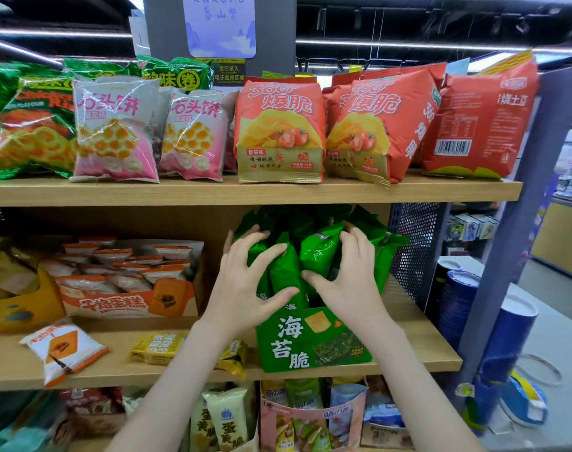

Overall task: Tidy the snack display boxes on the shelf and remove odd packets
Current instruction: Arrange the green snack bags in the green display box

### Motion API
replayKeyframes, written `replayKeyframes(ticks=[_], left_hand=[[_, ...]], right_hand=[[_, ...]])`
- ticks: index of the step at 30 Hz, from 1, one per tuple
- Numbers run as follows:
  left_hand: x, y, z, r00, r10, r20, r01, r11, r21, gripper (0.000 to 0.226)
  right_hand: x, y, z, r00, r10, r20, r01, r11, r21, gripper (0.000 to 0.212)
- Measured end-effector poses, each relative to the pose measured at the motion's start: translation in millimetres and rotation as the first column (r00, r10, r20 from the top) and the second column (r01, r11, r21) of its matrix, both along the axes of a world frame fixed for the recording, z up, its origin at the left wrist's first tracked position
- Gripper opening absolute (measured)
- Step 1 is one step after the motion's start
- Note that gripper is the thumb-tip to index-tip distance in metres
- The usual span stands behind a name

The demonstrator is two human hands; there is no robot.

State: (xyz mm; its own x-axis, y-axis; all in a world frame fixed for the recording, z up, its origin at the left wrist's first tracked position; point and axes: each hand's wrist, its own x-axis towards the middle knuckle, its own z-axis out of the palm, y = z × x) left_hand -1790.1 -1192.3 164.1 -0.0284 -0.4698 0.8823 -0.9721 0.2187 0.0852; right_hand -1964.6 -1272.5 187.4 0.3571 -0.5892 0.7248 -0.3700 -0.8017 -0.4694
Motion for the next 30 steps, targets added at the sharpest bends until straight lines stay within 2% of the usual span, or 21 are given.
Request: replayKeyframes(ticks=[3, 5, 10, 16, 19, 25, 30], left_hand=[[-1.2, 0.2, -0.5, 1.0, 0.004, -0.001, -0.004, 1.0, 0.015, 0.062], [-1.7, -0.6, -0.8, 1.0, 0.004, -0.004, -0.004, 1.0, 0.014, 0.061], [-0.5, -3.9, 0.9, 0.999, 0.038, 0.026, -0.039, 0.999, 0.038, 0.061], [-1.6, -8.0, 1.4, 0.996, 0.08, 0.035, -0.082, 0.996, 0.044, 0.062], [-2.2, -9.0, 2.7, 0.994, 0.11, 0.029, -0.111, 0.992, 0.066, 0.062], [-6.7, -6.4, 7.3, 0.99, 0.138, 0.035, -0.141, 0.985, 0.101, 0.065], [-11.8, 0.8, 11.6, 0.98, 0.184, 0.074, -0.193, 0.97, 0.149, 0.06]], right_hand=[[2.0, -4.4, -8.1, 0.982, -0.176, 0.07, 0.185, 0.971, -0.149, 0.063], [1.3, -4.9, -8.0, 0.978, -0.177, 0.112, 0.195, 0.964, -0.182, 0.058], [-5.2, 5.8, 7.1, 0.946, 0.085, 0.311, -0.079, 0.996, -0.033, 0.047], [-19.2, 22.5, 16.7, 0.842, 0.283, 0.459, -0.232, 0.959, -0.165, 0.065], [-23.0, 27.0, 13.6, 0.766, 0.395, 0.508, -0.303, 0.918, -0.257, 0.06], [-29.1, 37.9, 7.6, 0.689, 0.451, 0.567, -0.334, 0.892, -0.305, 0.069], [-34.6, 64.4, 2.7, 0.716, 0.424, 0.554, -0.319, 0.905, -0.281, 0.071]])
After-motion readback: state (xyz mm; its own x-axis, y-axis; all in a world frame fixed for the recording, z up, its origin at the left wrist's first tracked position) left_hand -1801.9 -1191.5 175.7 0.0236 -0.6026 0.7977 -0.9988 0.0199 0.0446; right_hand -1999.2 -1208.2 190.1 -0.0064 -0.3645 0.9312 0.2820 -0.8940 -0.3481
